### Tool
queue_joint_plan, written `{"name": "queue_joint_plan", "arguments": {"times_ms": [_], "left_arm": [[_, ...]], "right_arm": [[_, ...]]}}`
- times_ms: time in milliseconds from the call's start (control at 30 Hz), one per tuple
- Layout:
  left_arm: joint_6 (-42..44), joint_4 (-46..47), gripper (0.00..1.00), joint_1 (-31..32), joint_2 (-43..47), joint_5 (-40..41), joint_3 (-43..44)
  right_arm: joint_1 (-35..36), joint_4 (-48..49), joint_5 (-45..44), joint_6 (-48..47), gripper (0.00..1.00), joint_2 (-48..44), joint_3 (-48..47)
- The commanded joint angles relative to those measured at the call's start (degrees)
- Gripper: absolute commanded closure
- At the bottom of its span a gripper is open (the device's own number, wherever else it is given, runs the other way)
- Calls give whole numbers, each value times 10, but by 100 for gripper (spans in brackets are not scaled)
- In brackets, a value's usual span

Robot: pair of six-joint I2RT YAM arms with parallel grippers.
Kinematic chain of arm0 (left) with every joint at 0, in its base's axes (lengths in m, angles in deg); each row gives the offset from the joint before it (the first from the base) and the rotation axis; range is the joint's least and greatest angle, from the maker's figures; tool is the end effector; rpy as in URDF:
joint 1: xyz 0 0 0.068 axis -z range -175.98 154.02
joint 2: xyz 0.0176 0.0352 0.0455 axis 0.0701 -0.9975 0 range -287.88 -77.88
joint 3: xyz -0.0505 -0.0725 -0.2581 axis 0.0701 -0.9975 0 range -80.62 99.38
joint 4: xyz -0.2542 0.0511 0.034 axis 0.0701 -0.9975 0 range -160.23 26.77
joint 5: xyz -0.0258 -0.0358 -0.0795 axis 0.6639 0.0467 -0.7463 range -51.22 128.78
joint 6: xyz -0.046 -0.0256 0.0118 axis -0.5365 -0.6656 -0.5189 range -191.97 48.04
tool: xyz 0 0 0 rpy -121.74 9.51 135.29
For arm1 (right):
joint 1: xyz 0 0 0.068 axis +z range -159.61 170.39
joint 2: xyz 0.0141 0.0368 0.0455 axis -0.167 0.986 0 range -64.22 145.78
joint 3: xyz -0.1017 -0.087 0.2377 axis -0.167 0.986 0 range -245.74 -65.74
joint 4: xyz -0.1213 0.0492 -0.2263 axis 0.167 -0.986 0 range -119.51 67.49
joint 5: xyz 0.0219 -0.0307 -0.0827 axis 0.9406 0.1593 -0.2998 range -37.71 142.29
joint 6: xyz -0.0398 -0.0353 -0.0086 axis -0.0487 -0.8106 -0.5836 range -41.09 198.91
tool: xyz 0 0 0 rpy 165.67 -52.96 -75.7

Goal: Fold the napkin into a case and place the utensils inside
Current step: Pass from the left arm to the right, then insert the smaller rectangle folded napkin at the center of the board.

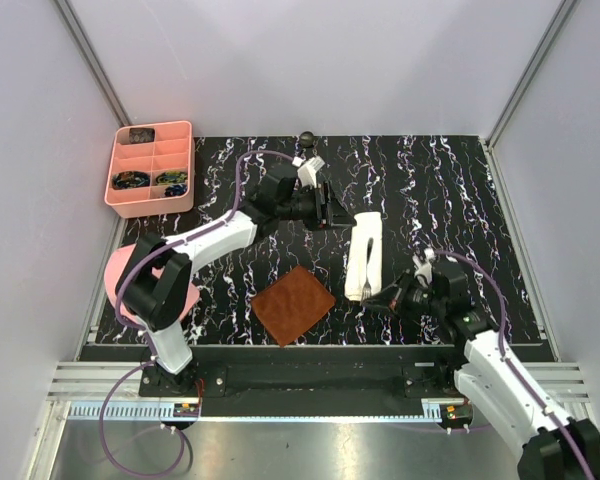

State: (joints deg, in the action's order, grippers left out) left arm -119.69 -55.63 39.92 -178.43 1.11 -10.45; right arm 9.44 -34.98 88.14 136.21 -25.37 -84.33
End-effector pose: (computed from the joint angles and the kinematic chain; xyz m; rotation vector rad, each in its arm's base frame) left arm 0.3147 -0.2547 0.2613 0.2682 2.2298 -1.5274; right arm 0.1365 0.0691 0.1949 0.3769 2.3512 1.3880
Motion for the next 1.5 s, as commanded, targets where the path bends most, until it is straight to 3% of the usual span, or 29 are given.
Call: {"name": "queue_joint_plan", "arguments": {"times_ms": [0, 167, 367, 833, 1467], "left_arm": [[56, -67, 38, -2, -14, 118, 58], [52, -66, 76, 15, -72, 124, 86], [65, -61, 90, 46, -110, 130, 89], [86, -71, 93, 71, -135, 167, 101], [91, -88, 95, 83, -148, 179, 94]], "right_arm": [[-43, -5, 42, 91, 100, -37, 61], [-57, -3, 30, 95, 100, 2, 69], [-81, 2, 39, 58, 100, 96, 47], [-128, 51, 112, -21, 100, 275, -24], [-138, 167, 131, -36, 100, 407, -43]]}}
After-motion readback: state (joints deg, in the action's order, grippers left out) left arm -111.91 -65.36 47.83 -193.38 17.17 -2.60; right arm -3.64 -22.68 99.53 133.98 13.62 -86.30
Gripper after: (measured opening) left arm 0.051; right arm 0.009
